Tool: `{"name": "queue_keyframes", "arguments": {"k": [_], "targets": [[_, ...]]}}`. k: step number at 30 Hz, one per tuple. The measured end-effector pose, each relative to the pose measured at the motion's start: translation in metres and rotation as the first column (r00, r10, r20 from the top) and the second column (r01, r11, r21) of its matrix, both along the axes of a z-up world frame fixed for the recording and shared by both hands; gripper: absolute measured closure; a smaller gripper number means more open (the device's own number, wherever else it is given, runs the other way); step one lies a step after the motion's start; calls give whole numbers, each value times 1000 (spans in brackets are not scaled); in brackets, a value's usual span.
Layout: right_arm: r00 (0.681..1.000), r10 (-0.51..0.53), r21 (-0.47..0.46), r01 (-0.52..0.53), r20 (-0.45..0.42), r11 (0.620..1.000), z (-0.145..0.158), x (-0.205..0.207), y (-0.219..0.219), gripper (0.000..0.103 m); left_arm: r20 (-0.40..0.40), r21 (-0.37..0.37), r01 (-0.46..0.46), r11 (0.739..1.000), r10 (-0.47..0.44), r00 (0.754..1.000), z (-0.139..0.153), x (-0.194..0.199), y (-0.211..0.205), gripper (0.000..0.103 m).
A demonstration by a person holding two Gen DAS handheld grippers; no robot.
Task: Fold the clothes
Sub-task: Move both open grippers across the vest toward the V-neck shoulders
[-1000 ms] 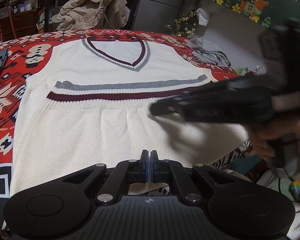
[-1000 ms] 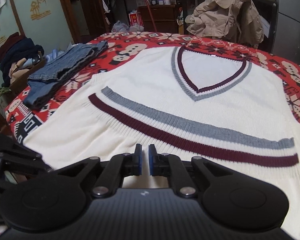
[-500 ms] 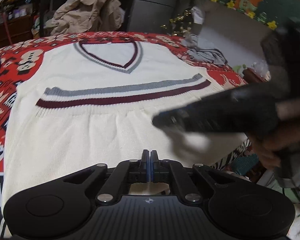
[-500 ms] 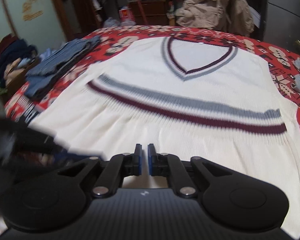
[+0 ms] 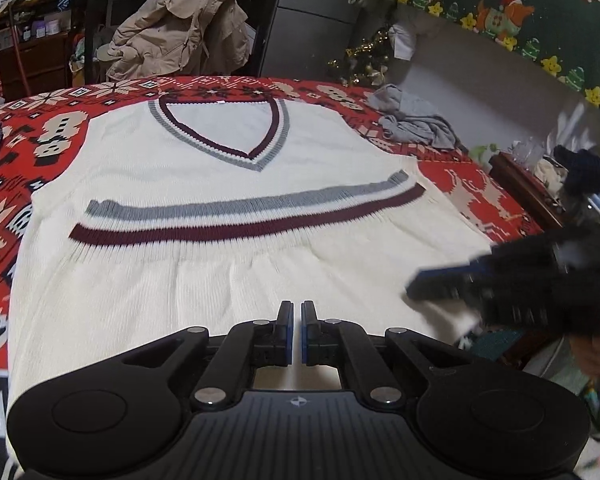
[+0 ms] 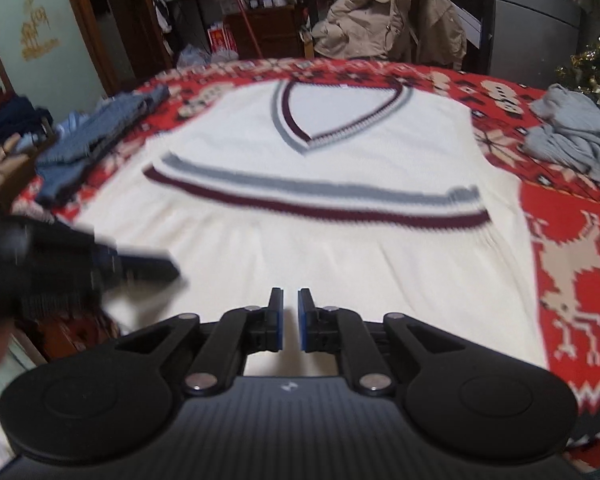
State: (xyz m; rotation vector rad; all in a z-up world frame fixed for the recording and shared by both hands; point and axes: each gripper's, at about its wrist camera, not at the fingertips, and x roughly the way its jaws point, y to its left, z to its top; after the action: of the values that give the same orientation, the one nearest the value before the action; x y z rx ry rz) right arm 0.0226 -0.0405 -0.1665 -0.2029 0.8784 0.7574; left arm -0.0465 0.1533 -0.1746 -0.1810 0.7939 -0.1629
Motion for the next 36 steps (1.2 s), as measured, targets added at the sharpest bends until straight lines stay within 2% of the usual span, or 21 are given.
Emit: {"name": "queue_keyframes", "arguments": {"k": [4,13,18,20,26,36], "targets": [[1000,-15,-5,15,-8,1000,-9,7,4,95,-3,23,-16,1000,16,1000,-2,3,1,100],[1000,-18,30,18,5,999,-13,46,48,95,-11,47,-76,996,77,997,2,-10,19,100],[998,-56,69,55,12,996,3,34,13,95,0,49,-118,992,118,993,4,-12,35,100],[997,-75,54,74,11,996,5,25,-10,96,-2,55,-134,989,134,991,3,-12,41,100],[987,-158,5,158,-28,987,-10,26,-56,97,-20,55,-170,984,171,985,-6,-18,59,97],[987,-161,36,161,16,986,-15,71,-17,97,-22,75,-173,982,176,984,-5,-17,58,97]]}}
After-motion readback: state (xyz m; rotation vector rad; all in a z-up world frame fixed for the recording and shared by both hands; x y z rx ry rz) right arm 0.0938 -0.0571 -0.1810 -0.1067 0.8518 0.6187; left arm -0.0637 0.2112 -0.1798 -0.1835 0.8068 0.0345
